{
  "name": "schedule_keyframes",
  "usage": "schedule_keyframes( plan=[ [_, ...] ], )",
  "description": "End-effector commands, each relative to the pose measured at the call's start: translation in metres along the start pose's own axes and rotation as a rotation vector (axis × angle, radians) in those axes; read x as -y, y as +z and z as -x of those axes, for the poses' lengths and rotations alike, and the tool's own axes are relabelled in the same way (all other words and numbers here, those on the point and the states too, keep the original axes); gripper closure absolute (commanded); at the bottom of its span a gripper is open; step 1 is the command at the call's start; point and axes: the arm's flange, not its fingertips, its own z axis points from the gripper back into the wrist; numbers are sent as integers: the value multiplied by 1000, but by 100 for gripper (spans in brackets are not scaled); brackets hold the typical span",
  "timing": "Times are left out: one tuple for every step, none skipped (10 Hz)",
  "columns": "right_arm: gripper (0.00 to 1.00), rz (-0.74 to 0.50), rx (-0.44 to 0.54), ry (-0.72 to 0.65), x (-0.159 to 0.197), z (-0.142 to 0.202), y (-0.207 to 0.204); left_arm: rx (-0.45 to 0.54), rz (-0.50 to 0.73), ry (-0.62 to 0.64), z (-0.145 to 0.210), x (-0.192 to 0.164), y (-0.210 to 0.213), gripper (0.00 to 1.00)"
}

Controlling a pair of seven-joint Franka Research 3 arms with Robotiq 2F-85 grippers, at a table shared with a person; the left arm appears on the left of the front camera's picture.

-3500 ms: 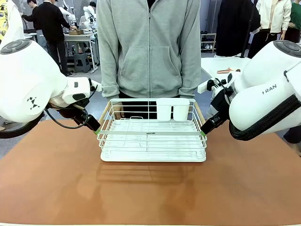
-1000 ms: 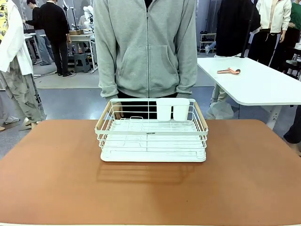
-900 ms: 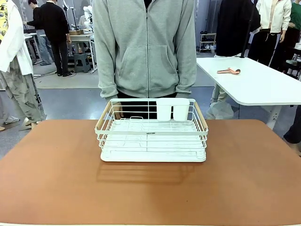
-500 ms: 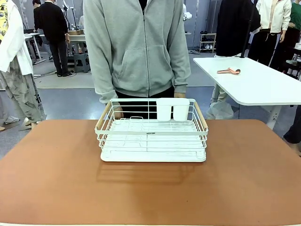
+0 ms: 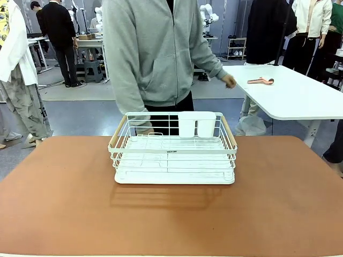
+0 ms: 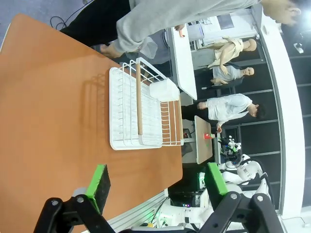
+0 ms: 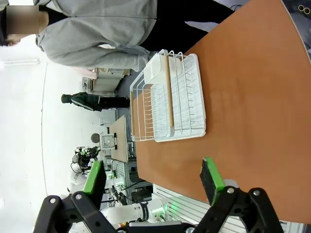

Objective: Clean the table.
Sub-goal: Pick up the Lint Roller when the human hands it over.

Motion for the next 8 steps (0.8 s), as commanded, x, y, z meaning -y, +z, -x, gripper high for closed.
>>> schedule_keyframes(
  plan=[
    [0, -19, 2, 9, -2, 0, 1, 2, 20, -6, 1, 1, 3, 0],
    [0, -19, 2, 9, -2, 0, 1, 2, 20, -6, 1, 1, 3, 0],
    [0, -19, 2, 9, -2, 0, 1, 2, 20, -6, 1, 1, 3, 0],
    [0, -19, 2, 9, -2, 0, 1, 2, 20, -6, 1, 1, 3, 0],
    [0, -19, 2, 9, -2, 0, 1, 2, 20, -6, 1, 1, 3, 0],
    [0, -19, 2, 9, -2, 0, 1, 2, 20, -6, 1, 1, 3, 0],
    [0, -19, 2, 9, -2, 0, 1, 2, 20, -6, 1, 1, 3, 0],
    [0, -19, 2, 9, -2, 0, 1, 2, 20, -6, 1, 1, 3, 0]
  ],
)
